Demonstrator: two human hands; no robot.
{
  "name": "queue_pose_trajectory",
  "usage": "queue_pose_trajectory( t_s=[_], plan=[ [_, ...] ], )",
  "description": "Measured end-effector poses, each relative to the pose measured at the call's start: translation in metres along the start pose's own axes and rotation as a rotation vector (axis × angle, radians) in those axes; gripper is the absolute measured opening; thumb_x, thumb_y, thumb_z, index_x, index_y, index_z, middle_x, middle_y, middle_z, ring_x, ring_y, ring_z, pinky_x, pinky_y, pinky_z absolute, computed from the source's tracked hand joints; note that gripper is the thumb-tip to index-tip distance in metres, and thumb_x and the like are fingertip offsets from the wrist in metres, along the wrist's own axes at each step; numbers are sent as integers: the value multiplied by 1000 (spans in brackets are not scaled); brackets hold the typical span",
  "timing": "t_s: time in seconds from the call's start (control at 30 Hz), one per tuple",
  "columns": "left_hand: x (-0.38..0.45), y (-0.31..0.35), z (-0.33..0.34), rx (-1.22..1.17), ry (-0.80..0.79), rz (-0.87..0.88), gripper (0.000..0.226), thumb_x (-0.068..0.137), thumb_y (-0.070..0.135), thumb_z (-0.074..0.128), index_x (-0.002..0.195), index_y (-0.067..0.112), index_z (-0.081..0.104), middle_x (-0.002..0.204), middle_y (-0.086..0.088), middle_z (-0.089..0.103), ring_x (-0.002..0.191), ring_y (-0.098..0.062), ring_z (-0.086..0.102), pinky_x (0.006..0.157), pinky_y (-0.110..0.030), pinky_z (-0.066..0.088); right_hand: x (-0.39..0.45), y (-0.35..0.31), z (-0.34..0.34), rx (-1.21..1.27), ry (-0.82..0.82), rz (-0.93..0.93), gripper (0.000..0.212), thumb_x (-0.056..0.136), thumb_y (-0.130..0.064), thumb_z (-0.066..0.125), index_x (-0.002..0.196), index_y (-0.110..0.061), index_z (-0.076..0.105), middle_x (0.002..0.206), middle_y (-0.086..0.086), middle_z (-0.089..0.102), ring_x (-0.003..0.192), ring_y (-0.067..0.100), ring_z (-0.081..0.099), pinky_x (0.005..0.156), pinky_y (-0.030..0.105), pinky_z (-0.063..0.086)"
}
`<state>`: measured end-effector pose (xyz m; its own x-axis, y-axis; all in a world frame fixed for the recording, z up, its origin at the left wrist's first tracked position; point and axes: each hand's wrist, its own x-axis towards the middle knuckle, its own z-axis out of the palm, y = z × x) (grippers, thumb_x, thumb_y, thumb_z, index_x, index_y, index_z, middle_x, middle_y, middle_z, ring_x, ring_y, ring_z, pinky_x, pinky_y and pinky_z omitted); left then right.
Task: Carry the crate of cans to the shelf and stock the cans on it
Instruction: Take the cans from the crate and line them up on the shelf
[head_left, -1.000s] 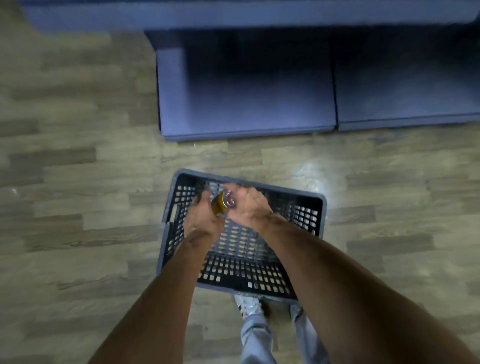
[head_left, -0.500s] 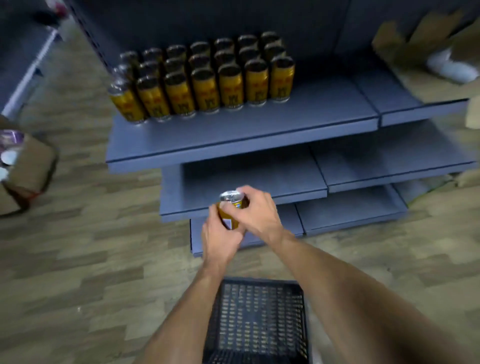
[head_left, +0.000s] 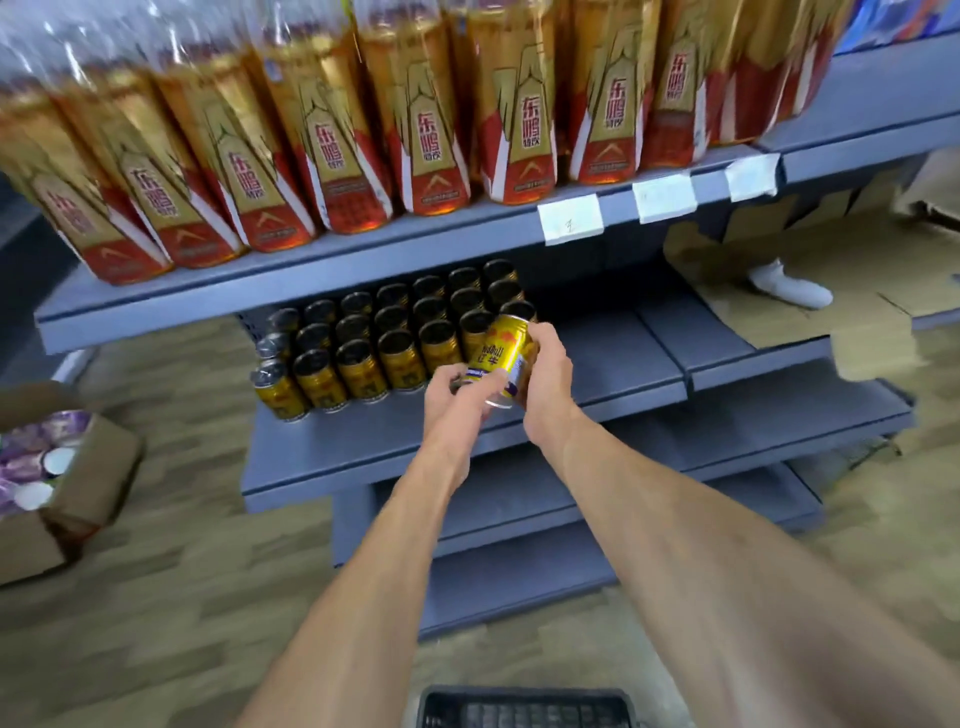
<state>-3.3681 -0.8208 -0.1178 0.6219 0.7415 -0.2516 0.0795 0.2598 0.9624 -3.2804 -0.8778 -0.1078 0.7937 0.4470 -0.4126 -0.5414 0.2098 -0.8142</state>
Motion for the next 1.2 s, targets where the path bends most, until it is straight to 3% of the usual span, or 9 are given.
queue_pose_trajectory(
  t_s=[0.17,0.27,0.4,0.5,0.67,0.8,0.97,1.1,1.2],
  plan=[
    [21,-18,24,135,208,125,56,67,2,78,109,23,49,104,2,58,85,-15,60,69,-27,49,37,4,4,33,-76,88,28,95,-41,52,99,-16,63,90,9,69,77,22,66,66,30,55],
    [32,-43,43,279,252,125,59,67,1,77,108,24,40,98,2,58,83,-15,60,67,-25,49,61,12,-9,-77,-48,86,27,94,-39,56,104,-15,63,104,14,70,90,27,69,79,39,57],
    [50,-61,70,367,176,101,41,78,15,73,108,21,45,96,3,59,85,-14,58,65,-22,40,91,4,-39,-147,62,54,22,94,-31,53,94,-11,61,88,13,63,79,24,62,72,35,52],
    [73,-55,89,459,120,122,36,83,16,70,113,23,51,103,6,62,95,-13,59,79,-24,43,114,-13,-49,-175,133,14,20,95,-27,49,98,-11,61,86,11,61,77,22,58,67,34,50],
    [108,-56,120,540,214,273,30,85,6,64,113,14,63,97,4,67,91,-14,61,78,-19,41,150,-35,-52,-396,82,-235,25,93,-17,48,100,-19,72,96,-1,67,94,22,61,83,34,50],
    [133,-72,145,540,318,351,27,85,5,54,108,15,64,98,-4,70,92,-23,63,80,-32,51,173,-33,-67,-662,-6,-358,31,94,-15,50,119,-22,68,116,0,68,108,18,59,90,23,43],
    [145,-93,166,622,405,311,26,88,6,49,111,11,59,110,-12,62,98,-28,59,84,-39,49,187,-16,-85,-435,49,-333,49,87,-26,43,131,-22,62,125,3,66,115,17,58,101,31,47],
    [147,-91,168,585,451,248,16,90,4,53,102,6,64,96,-9,67,85,-16,55,74,-21,37,198,0,-102,-714,99,-437,59,73,-22,43,128,-20,62,116,7,66,108,22,58,99,39,48],
    [155,-76,169,600,370,210,15,88,2,53,90,6,66,81,-1,61,74,-14,48,68,-20,34,214,4,-103,-819,93,-479,64,69,-17,55,133,-22,57,111,8,66,102,23,61,94,39,51]
  ],
)
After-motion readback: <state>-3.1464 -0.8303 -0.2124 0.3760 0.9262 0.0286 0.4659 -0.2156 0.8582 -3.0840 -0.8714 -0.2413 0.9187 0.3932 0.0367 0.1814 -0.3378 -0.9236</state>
